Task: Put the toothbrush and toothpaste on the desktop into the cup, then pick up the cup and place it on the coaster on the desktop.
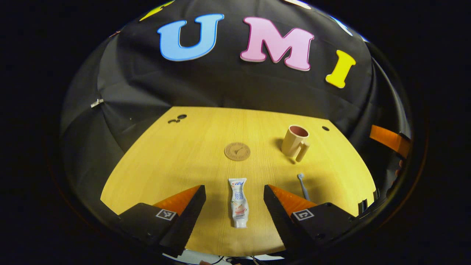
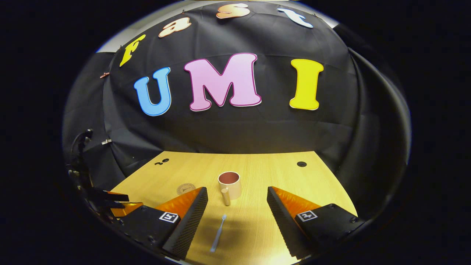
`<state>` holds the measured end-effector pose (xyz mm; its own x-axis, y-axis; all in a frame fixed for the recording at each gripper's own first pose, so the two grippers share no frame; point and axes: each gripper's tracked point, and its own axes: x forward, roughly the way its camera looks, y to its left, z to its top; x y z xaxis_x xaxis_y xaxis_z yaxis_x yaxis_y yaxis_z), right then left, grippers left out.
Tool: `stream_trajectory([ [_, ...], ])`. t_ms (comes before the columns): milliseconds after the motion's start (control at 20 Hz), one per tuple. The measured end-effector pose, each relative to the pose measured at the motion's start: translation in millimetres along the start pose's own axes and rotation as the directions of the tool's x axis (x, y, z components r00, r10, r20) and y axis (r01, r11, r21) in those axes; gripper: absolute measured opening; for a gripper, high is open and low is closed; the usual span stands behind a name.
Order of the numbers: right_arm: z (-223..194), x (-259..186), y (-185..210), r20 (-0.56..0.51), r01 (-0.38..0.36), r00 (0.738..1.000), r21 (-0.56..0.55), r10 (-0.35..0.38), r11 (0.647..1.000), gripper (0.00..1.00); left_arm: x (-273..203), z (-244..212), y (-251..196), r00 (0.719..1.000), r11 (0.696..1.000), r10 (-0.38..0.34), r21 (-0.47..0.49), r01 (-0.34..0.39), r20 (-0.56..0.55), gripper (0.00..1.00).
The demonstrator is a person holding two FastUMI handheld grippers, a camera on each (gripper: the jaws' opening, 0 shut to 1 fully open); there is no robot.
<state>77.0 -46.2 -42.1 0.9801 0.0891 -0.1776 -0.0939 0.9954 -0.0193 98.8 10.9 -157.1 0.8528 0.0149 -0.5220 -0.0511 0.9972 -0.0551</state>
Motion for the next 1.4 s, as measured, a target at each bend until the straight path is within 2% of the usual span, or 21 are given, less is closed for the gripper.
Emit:
stream_trajectory([
  [300, -8.1, 21.6, -22.9, -0.042, -0.001, 0.999, 0.044, 0.003, 0.999, 0.99, 58.4, -24.8, -8.7, 0.984, 1.000, 0.001, 0.013, 0.002, -0.175, 0.99],
  [600, -38.2, 43.2, -22.1, -0.113, -0.036, 0.993, 0.070, 0.044, 0.997, 0.98, 116.3, -46.7, -1.9, 0.947, 0.997, 0.073, 0.020, -0.070, -0.314, 0.96],
  [800, -38.5, 42.3, -9.3, -0.108, -0.032, 0.993, 0.069, 0.040, 0.997, 0.98, 131.7, -56.4, -3.9, 0.924, 0.997, 0.071, 0.024, -0.067, -0.376, 0.91],
  [850, -39.3, 38.9, -7.0, -0.106, -0.027, 0.994, 0.060, 0.033, 0.998, 0.98, 131.2, -62.3, -6.9, 0.914, 0.998, 0.055, 0.023, -0.050, -0.401, 0.87],
  [950, -40.2, 31.0, -3.1, -0.102, -0.020, 0.994, 0.050, 0.025, 0.999, 0.98, 132.9, -62.7, -6.3, 0.909, 0.999, 0.045, 0.034, -0.033, -0.414, 0.83],
  [1050, -45.4, 27.5, 0.4, -0.114, -0.007, 0.993, 0.066, 0.014, 0.998, 0.98, 132.2, -64.3, -4.3, 0.892, 0.999, 0.040, 0.039, -0.025, -0.450, 0.79],
  [1100, -47.9, 26.9, 3.0, -0.124, 0.000, 0.992, 0.079, 0.010, 0.997, 0.98, 131.2, -64.7, -2.6, 0.881, 0.999, 0.039, 0.041, -0.023, -0.471, 0.80],
  [1200, -53.4, 25.7, 7.0, -0.148, 0.012, 0.989, 0.090, 0.001, 0.996, 0.98, 129.7, -64.0, -1.7, 0.864, 0.999, 0.043, 0.026, -0.035, -0.502, 0.51],
  [1250, -57.0, 24.5, 10.0, -0.163, 0.014, 0.987, 0.088, 0.001, 0.996, 0.98, 130.3, -65.9, -2.0, 0.856, 0.999, 0.042, 0.025, -0.034, -0.514, 0.48],
  [1300, -62.8, 23.2, 14.1, -0.186, 0.016, 0.983, 0.084, 0.000, 0.996, 0.98, 129.7, -65.6, -1.6, 0.856, 0.999, 0.040, 0.034, -0.026, -0.516, 0.40],
  [1400, -83.8, 20.1, 22.9, -0.267, 0.005, 0.964, 0.067, 0.013, 0.998, 0.98, 129.0, -66.2, -2.7, 0.860, 0.999, 0.031, 0.045, -0.009, -0.510, 0.38],
])
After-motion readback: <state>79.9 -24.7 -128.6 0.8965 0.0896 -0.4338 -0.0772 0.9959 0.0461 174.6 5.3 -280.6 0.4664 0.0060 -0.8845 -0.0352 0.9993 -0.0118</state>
